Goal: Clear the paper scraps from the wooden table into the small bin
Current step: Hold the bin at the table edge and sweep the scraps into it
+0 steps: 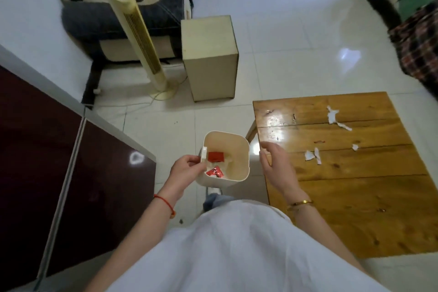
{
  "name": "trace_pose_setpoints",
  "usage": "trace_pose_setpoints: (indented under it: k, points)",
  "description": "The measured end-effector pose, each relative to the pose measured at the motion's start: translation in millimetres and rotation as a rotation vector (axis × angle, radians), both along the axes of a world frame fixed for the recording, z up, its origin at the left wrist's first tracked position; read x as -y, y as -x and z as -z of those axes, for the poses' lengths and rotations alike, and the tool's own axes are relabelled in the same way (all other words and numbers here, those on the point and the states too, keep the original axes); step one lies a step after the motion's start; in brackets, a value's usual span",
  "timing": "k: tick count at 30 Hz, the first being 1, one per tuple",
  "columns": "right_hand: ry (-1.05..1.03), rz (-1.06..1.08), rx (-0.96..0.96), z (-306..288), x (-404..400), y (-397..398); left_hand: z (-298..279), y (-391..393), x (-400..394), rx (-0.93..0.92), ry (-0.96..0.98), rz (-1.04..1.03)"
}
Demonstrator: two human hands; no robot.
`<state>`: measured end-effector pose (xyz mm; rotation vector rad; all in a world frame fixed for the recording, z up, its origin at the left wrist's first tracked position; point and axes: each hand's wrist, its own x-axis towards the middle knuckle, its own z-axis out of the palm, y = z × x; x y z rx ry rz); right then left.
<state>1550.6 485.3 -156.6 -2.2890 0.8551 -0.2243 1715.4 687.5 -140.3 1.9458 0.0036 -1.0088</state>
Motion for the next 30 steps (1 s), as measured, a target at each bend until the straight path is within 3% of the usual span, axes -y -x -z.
trace_pose_setpoints:
  k: [6,13,23,30]
  points:
    - [0.014,0.132,0.051,-16.1,38.7,-62.0,-12.0,-88.7,64.8,0.051,-0.002,0.184]
    - [0.019,0.462,0.016,-8.5,55.1,-78.1,11.5,-153.2,135.0,0.023,-0.035,0.499]
    - [-0.054,1.082,-0.100,41.7,28.6,-84.0,54.9,-177.2,216.7,0.012,-0.151,1.082]
    - [-0.142,1.224,-0.165,95.2,29.4,-76.2,104.2,-166.8,247.3,-0.006,-0.264,1.350]
